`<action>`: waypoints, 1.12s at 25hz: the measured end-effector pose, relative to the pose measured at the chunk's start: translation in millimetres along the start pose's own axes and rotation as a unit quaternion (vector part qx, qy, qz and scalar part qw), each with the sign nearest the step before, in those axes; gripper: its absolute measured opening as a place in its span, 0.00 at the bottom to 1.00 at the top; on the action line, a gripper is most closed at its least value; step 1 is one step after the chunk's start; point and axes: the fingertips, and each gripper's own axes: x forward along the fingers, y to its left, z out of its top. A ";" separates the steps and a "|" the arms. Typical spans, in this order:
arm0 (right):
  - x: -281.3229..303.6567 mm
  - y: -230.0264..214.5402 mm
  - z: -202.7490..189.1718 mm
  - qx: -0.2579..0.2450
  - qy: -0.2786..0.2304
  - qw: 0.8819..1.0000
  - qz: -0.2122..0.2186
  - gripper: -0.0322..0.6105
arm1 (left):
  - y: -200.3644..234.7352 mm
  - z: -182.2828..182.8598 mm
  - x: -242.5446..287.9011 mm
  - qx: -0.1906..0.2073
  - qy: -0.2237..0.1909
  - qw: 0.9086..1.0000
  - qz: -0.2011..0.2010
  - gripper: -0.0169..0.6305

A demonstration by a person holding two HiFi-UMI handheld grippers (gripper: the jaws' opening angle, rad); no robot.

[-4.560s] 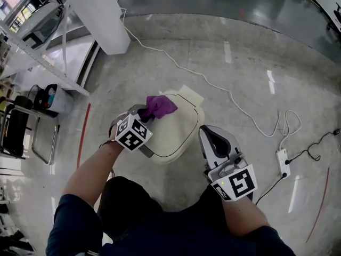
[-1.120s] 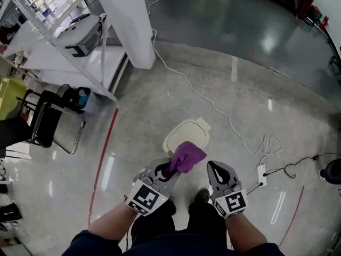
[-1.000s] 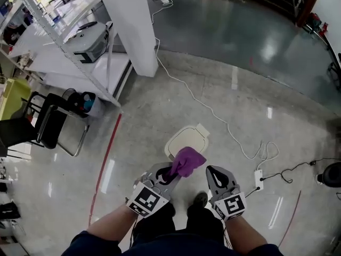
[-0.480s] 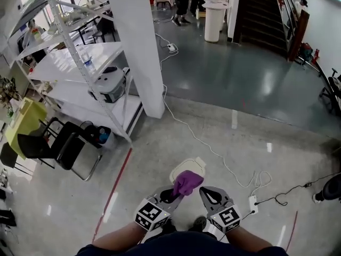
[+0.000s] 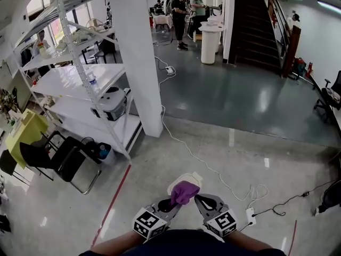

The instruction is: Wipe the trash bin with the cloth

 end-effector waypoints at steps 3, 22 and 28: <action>0.6 -0.8 -2.4 0.010 -0.001 1.000 0.001 0.06 | -5.0 -3.9 4.0 -0.003 -0.002 1.000 -0.006 0.11; -11.8 12.4 -2.9 0.022 -0.010 1.000 0.006 0.06 | -18.6 -7.0 -1.2 -0.011 -0.009 1.000 0.000 0.11; -12.6 16.3 -8.7 0.019 -0.011 1.000 0.008 0.06 | -19.2 -13.1 -5.5 -0.011 -0.011 1.000 0.006 0.11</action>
